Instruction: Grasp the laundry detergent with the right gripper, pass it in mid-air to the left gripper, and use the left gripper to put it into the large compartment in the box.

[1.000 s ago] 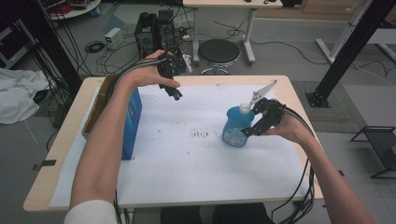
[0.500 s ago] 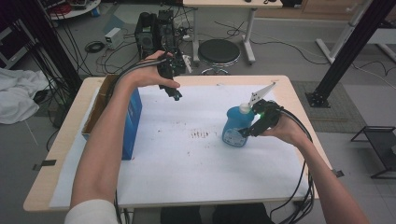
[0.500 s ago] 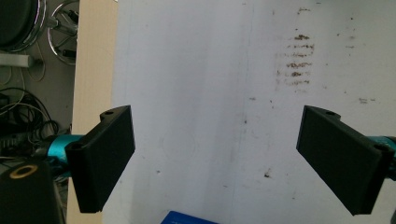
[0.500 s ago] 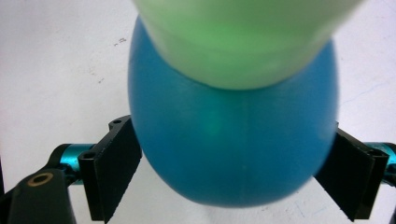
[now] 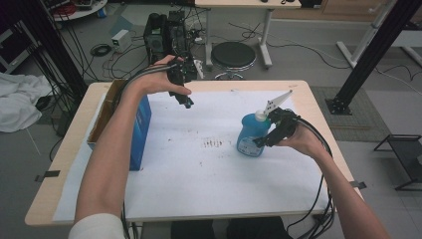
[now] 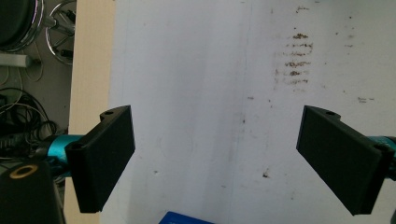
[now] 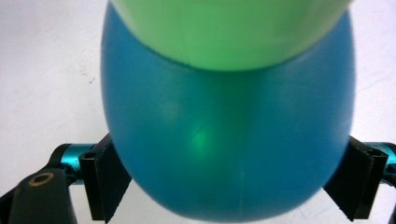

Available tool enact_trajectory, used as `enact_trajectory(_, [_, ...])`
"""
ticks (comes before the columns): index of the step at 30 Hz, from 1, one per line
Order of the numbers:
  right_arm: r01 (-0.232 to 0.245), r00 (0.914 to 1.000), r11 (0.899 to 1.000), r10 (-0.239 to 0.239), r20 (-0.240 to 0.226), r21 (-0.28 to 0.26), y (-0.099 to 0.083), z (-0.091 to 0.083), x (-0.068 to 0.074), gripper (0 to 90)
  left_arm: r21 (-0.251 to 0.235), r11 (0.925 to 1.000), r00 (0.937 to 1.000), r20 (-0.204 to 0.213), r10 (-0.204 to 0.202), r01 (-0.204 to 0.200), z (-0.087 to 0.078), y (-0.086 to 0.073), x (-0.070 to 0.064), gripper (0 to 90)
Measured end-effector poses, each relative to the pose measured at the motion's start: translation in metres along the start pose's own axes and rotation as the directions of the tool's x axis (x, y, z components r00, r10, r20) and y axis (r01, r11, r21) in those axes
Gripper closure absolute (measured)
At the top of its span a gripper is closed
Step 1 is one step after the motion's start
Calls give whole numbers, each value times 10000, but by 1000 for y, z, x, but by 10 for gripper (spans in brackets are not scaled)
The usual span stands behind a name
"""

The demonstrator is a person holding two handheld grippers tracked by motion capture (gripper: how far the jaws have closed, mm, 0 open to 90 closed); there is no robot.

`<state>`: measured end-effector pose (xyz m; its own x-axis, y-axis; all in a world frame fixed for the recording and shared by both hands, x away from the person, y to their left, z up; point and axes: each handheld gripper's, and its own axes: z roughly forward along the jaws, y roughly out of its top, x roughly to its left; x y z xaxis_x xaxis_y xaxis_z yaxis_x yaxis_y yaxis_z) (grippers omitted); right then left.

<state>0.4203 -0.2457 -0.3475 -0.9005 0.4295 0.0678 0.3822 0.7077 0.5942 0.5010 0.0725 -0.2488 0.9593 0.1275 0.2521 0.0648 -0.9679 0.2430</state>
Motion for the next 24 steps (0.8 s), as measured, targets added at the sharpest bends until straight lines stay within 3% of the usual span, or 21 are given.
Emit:
enact_trajectory(8, [58,10000,9999,-58,14,-102,1,0,0,136,34,10000,10000,-1,2,-2,1,0,0,115])
enact_trajectory(9, [40,10000,9999,-40,-19,-159,0,0,1,176,40,10000,10000,18,-22,22,1,0,0,115])
enact_trajectory(18, [149,9999,9995,-148,38,-261,-2,4,0,186,44,10000,10000,39,-25,25,2,-1,0,115])
enact_trajectory(20, [-16,10000,9996,16,1,-282,-2,3,2,230,39,10000,10000,31,-1,0,3,0,0,115])
enact_trajectory(21, [197,9998,9992,-197,26,-350,-1,4,1,234,39,10000,10000,31,-1,0,3,0,0,115])
enact_trajectory(24, [45,10000,9995,-44,6,-303,-1,3,2,234,36,10000,10000,23,-4,4,3,0,0,115])
